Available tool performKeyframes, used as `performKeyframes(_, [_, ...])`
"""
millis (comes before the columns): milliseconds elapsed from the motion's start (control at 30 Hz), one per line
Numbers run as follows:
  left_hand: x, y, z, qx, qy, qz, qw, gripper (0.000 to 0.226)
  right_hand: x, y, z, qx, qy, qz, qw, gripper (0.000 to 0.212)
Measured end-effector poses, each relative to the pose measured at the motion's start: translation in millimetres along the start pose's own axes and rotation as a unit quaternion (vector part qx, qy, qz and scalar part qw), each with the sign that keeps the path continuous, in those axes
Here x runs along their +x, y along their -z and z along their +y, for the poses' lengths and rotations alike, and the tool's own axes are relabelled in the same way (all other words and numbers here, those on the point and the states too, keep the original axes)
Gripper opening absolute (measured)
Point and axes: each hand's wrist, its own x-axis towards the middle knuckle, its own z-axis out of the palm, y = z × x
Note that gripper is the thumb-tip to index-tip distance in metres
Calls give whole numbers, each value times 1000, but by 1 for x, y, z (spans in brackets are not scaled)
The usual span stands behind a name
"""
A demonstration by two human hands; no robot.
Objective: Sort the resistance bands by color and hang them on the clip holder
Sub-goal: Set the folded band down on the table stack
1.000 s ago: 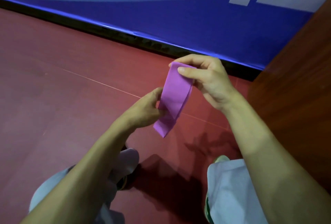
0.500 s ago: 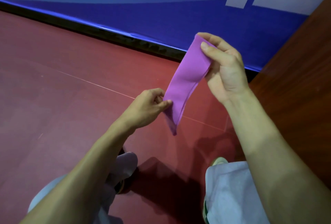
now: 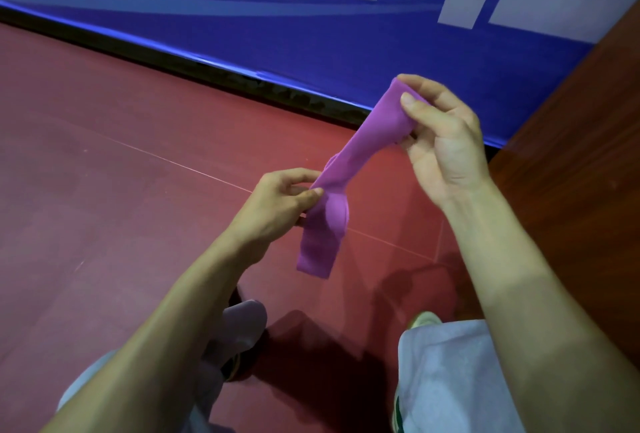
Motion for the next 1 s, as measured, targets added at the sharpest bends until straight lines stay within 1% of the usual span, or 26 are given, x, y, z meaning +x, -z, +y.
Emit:
performKeyframes(67, [1, 2, 1, -10, 0, 33, 999, 25, -1, 1, 0, -22, 0, -7, 1000, 19])
performKeyframes(133, [1, 5, 2, 0, -14, 82, 997, 28, -3, 2, 0, -44, -3, -31, 999, 19])
performKeyframes(200, [2, 8, 3, -14, -19, 123, 992, 28, -4, 4, 0, -87, -1, -78, 993, 18])
performKeyframes(233, [2, 9, 5, -39, -13, 137, 990, 29, -4, 5, 0, -126, 4, -111, 986, 18])
performKeyframes(267, [2, 11, 6, -70, -5, 141, 988, 30, -5, 7, 0, -173, 10, -146, 974, 18])
performKeyframes(333, [2, 15, 11, -122, 12, 123, 985, 30, -5, 11, 1, -260, 4, -202, 944, 19])
performKeyframes(433, [1, 20, 16, -178, 44, 80, 980, 32, -5, 13, 3, -348, -14, -237, 907, 22])
performKeyframes(533, [0, 21, 17, -204, 62, 65, 975, 36, -6, 11, 5, -382, -25, -255, 888, 23])
performKeyframes(667, [-1, 17, 22, -245, 54, 93, 964, 20, -8, 8, 6, -379, -53, -283, 879, 20])
performKeyframes(733, [-1, 16, 21, -212, 33, 118, 970, 14, -10, 7, 9, -380, -70, -302, 871, 19])
performKeyframes(800, [0, 16, 16, -141, -3, 149, 979, 17, -11, 5, 12, -377, -88, -320, 865, 20])
performKeyframes(900, [1, 17, 12, -55, -62, 185, 979, 21, -12, 7, 15, -362, -124, -339, 860, 23])
performKeyframes(1000, [3, 19, 12, 5, -94, 179, 979, 23, -13, 7, 13, -348, -150, -326, 866, 20])
